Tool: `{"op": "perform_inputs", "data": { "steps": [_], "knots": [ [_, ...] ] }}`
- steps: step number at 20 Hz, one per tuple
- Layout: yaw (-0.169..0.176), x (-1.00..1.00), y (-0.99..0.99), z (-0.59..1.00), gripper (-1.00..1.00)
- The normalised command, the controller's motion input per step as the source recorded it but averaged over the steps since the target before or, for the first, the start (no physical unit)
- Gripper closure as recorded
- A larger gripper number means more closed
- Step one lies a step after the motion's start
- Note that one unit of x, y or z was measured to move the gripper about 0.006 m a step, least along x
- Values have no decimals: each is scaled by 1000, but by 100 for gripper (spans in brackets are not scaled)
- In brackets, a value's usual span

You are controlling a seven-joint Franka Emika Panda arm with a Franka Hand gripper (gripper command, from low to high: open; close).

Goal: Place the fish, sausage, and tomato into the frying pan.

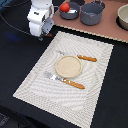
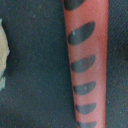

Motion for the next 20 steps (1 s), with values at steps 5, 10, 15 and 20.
{"op": "perform_inputs", "data": {
  "steps": [5, 10, 15, 20],
  "knots": [
    [0, -356, -16, -413, 100],
    [0, -319, -11, -397, 100],
    [4, -127, -3, -131, 100],
    [20, 161, -63, 944, 100]
  ]
}}
